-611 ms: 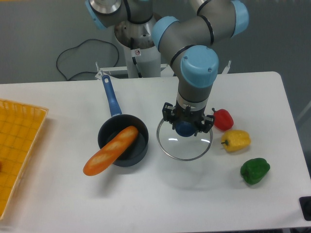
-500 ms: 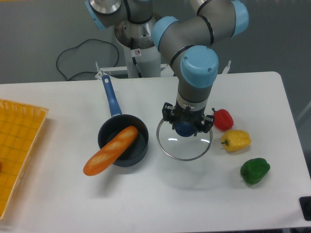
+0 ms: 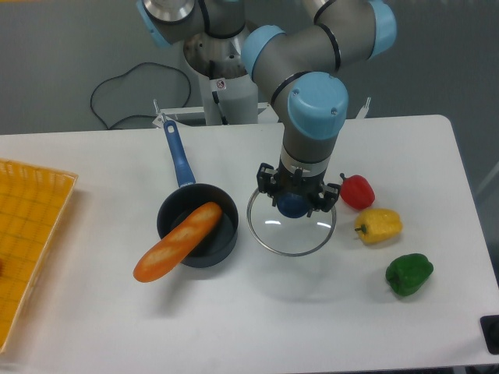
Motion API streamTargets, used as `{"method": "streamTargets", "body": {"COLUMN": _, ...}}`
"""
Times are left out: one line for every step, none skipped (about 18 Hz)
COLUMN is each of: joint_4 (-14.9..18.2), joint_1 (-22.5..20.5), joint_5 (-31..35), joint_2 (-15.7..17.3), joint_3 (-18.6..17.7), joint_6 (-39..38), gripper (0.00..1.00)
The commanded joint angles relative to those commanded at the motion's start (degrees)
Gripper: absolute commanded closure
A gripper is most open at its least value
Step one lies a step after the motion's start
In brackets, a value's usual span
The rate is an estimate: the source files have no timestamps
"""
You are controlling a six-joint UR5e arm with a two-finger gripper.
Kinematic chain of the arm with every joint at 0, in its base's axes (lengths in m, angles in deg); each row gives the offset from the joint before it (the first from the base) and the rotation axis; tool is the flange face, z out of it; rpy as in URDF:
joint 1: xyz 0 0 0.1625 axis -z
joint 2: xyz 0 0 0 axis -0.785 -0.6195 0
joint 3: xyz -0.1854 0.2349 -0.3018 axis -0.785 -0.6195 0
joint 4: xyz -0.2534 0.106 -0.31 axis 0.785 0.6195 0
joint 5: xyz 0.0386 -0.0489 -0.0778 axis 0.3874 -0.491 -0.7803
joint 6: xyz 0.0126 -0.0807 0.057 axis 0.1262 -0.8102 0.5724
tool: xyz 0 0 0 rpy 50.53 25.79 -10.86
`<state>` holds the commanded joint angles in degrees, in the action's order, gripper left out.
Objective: Close the pot lid
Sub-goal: 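Carry the glass lid toward the dark saucepan and over its rim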
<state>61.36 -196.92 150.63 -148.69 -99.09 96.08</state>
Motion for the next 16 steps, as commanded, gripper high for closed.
{"method": "streamTargets", "body": {"joint_4": 0.0, "joint_1": 0.0, "joint_5": -1.1, "joint_2": 0.9, "joint_3": -0.5, "joint_6": 0.0, "gripper": 0.70}}
{"method": "streamTargets", "body": {"joint_4": 0.0, "joint_1": 0.1, "joint_5": -2.3, "joint_2": 1.8, "joint_3": -1.2, "joint_6": -0.1, "gripper": 0.70}}
{"method": "streamTargets", "body": {"joint_4": 0.0, "joint_1": 0.2, "joint_5": -3.6, "joint_2": 2.6, "joint_3": -2.3, "joint_6": -0.3, "gripper": 0.70}}
{"method": "streamTargets", "body": {"joint_4": -0.1, "joint_1": 0.3, "joint_5": -5.0, "joint_2": 3.7, "joint_3": -3.3, "joint_6": -0.4, "gripper": 0.70}}
{"method": "streamTargets", "body": {"joint_4": -0.4, "joint_1": 0.3, "joint_5": -6.6, "joint_2": 4.7, "joint_3": -4.4, "joint_6": -0.4, "gripper": 0.70}}
{"method": "streamTargets", "body": {"joint_4": -1.2, "joint_1": 0.3, "joint_5": -8.0, "joint_2": 5.7, "joint_3": -5.5, "joint_6": -0.5, "gripper": 0.70}}
{"method": "streamTargets", "body": {"joint_4": -2.4, "joint_1": 0.3, "joint_5": -9.1, "joint_2": 6.8, "joint_3": -7.0, "joint_6": -0.5, "gripper": 0.70}}
{"method": "streamTargets", "body": {"joint_4": -4.0, "joint_1": 0.4, "joint_5": -10.2, "joint_2": 7.8, "joint_3": -8.7, "joint_6": -0.5, "gripper": 0.70}}
{"method": "streamTargets", "body": {"joint_4": -6.0, "joint_1": 0.4, "joint_5": -10.8, "joint_2": 8.8, "joint_3": -10.4, "joint_6": -0.6, "gripper": 0.70}}
{"method": "streamTargets", "body": {"joint_4": -8.2, "joint_1": 0.5, "joint_5": -11.0, "joint_2": 9.5, "joint_3": -12.1, "joint_6": -1.0, "gripper": 0.70}}
{"method": "streamTargets", "body": {"joint_4": -10.3, "joint_1": 0.7, "joint_5": -11.0, "joint_2": 10.0, "joint_3": -13.4, "joint_6": -1.9, "gripper": 0.70}}
{"method": "streamTargets", "body": {"joint_4": -12.2, "joint_1": 1.3, "joint_5": -11.0, "joint_2": 10.4, "joint_3": -14.5, "joint_6": -2.8, "gripper": 0.70}}
{"method": "streamTargets", "body": {"joint_4": -13.6, "joint_1": 1.8, "joint_5": -11.0, "joint_2": 10.5, "joint_3": -15.0, "joint_6": -3.7, "gripper": 0.70}}
{"method": "streamTargets", "body": {"joint_4": -14.7, "joint_1": 2.0, "joint_5": -11.0, "joint_2": 10.5, "joint_3": -15.5, "joint_6": -4.7, "gripper": 0.70}}
{"method": "streamTargets", "body": {"joint_4": -15.5, "joint_1": 2.5, "joint_5": -11.0, "joint_2": 10.4, "joint_3": -15.6, "joint_6": -5.8, "gripper": 0.70}}
{"method": "streamTargets", "body": {"joint_4": -16.8, "joint_1": 3.1, "joint_5": -11.0, "joint_2": 10.4, "joint_3": -15.7, "joint_6": -6.8, "gripper": 0.70}}
